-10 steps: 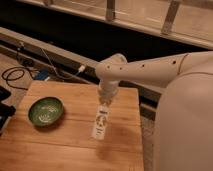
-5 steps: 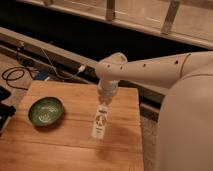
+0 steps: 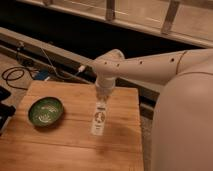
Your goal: Place the bottle in the ceramic bowl
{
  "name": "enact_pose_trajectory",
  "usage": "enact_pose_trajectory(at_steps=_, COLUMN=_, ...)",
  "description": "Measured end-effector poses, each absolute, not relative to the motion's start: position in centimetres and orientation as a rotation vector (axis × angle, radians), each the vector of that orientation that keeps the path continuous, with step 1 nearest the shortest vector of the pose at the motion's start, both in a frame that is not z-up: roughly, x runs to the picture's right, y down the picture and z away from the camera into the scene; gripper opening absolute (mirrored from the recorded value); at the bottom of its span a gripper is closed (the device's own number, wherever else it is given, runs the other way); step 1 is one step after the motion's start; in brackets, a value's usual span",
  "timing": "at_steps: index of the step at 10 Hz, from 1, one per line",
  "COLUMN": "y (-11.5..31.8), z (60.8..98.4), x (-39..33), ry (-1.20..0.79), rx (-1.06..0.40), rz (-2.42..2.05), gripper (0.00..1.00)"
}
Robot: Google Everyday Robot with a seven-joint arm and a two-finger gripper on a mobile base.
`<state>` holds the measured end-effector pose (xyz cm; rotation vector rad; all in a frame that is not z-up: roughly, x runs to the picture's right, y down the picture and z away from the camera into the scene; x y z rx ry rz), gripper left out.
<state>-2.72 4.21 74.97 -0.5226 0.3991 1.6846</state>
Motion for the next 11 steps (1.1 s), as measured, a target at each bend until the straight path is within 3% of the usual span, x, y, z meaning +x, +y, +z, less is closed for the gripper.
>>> enact_pose_trajectory(at_steps=8, y=-0.5, z=74.3, x=-22.4, ry=0.165, rx=-0.656, rz=1.365, gripper=0.00)
enact_pose_trajectory(at_steps=11, y=-0.7, z=74.4, x=-22.7, ry=0.156, rx=-0.659, rz=1.360, gripper=0.00)
